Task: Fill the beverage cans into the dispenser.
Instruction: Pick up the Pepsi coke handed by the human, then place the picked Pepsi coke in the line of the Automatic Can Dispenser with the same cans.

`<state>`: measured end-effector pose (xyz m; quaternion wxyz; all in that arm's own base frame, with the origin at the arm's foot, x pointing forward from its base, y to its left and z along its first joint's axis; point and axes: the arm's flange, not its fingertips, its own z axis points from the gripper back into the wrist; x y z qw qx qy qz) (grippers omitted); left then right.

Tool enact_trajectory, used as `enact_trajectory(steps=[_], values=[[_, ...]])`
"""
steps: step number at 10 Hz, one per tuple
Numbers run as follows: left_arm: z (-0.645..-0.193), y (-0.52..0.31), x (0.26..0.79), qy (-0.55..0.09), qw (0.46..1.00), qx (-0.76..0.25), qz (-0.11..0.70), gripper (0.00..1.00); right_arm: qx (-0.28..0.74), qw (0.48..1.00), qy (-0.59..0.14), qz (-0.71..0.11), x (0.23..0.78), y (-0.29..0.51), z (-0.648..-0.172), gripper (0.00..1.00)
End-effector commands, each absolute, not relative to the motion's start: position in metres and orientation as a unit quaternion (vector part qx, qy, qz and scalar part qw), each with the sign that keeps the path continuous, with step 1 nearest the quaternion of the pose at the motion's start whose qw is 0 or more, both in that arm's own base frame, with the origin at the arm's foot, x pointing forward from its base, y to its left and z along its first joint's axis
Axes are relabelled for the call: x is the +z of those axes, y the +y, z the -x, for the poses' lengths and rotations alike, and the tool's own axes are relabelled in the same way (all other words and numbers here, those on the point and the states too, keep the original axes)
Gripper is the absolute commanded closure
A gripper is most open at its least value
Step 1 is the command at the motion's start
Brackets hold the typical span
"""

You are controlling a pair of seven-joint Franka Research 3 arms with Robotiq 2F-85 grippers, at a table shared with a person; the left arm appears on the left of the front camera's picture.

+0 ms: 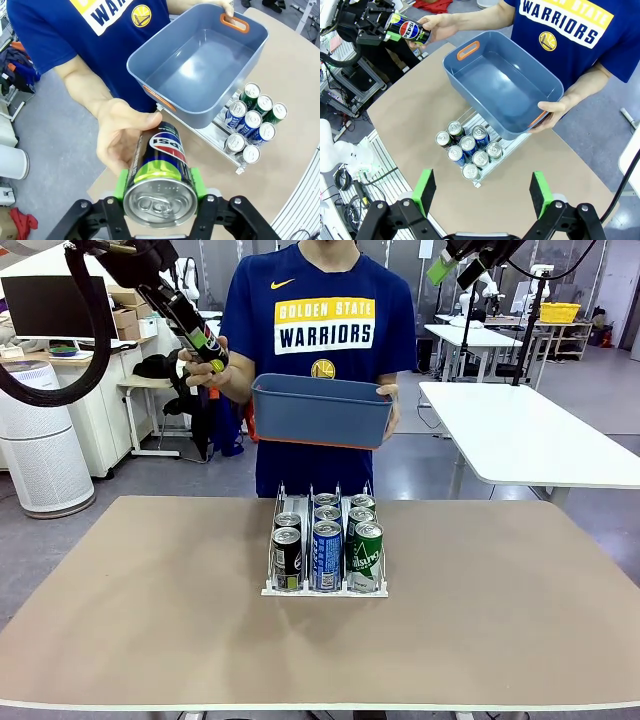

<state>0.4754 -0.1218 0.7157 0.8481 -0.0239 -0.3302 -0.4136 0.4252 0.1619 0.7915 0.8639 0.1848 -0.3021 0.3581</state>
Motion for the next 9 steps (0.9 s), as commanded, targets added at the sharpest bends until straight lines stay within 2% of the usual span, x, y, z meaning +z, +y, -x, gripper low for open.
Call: enact_trajectory(steps=[1,9], values=[[-0.474,-0.1221,0.7175,-0.334,0.851,-0.405,0.02,1.0,0.357,0.865,-0.3,-0.185,0.7913,0.1623,-0.4245,0.0],[-0.4754,-0.1218,0.7157,-0.33,0.848,-0.413,0.024,1.0,0.357,0.865,-0.3,-0.185,0.7913,0.1623,-0.4245,0.0]])
